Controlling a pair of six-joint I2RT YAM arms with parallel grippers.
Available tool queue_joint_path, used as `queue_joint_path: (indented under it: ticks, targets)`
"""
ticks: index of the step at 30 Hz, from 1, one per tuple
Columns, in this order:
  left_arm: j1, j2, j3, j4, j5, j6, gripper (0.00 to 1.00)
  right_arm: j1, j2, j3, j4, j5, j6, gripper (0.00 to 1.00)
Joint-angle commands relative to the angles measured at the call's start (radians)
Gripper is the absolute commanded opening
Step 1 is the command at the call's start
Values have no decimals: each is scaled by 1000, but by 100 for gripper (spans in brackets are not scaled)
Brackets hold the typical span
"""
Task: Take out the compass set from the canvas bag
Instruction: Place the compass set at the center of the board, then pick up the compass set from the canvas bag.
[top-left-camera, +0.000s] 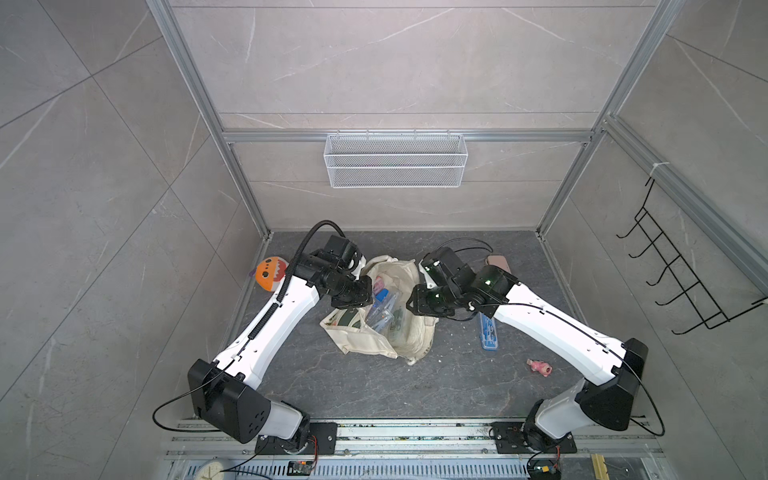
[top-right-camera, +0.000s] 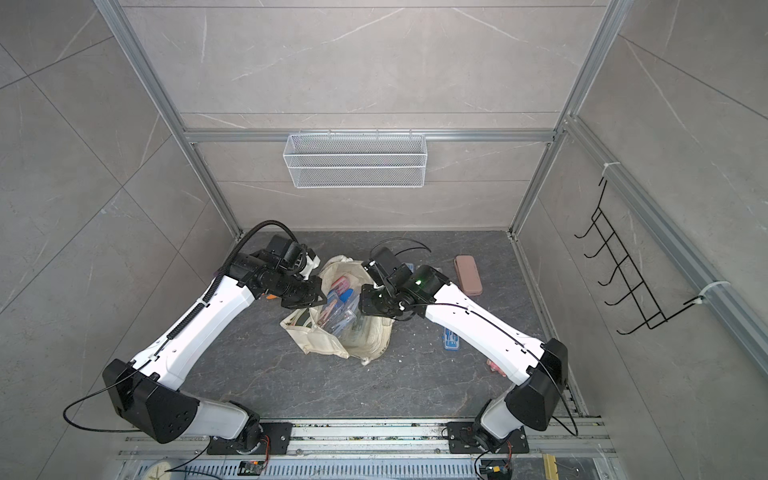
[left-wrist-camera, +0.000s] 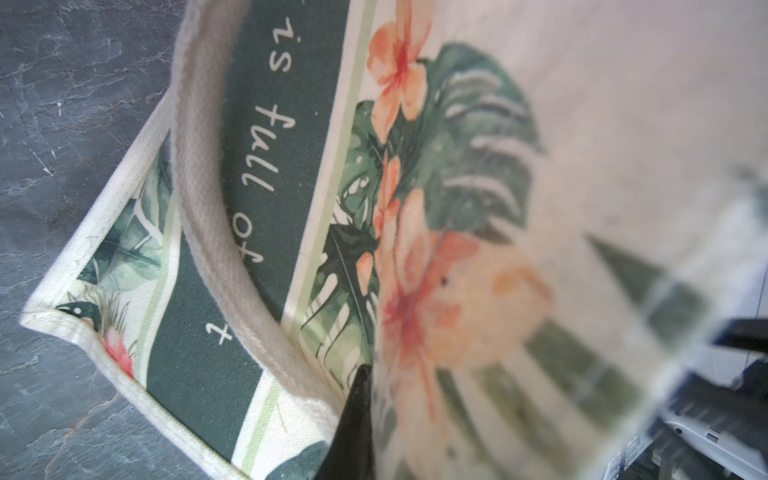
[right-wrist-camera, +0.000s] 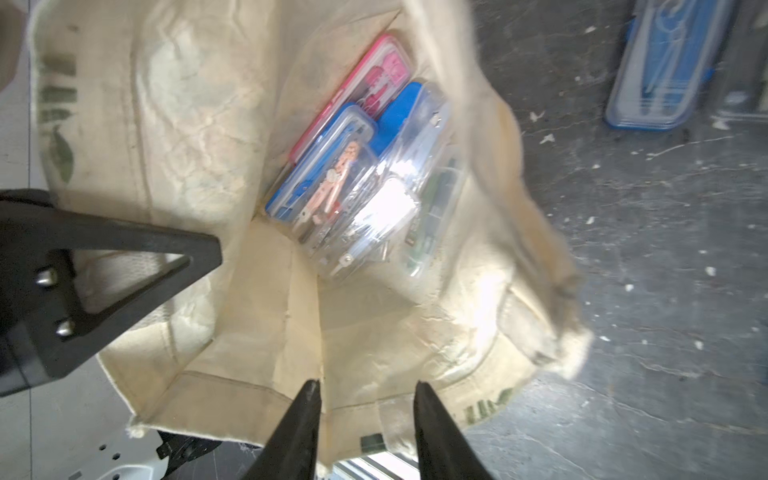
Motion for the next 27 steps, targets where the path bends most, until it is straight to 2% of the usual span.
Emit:
queue_joint_path:
  ticks: [1,17,23,27]
  targets:
    - [1,-20,30,19,34,-13,0,37,85,21,13,32,76,40]
    - [1,-32,18,18,35,-11,0,44,394,35,59,115,314,51]
    - [1,-37,11,23,43,-8,0,42,441,77,6,213,364,56]
    - [1,-41,8,23,48,-1,0,34,464,74,8,236,397,58]
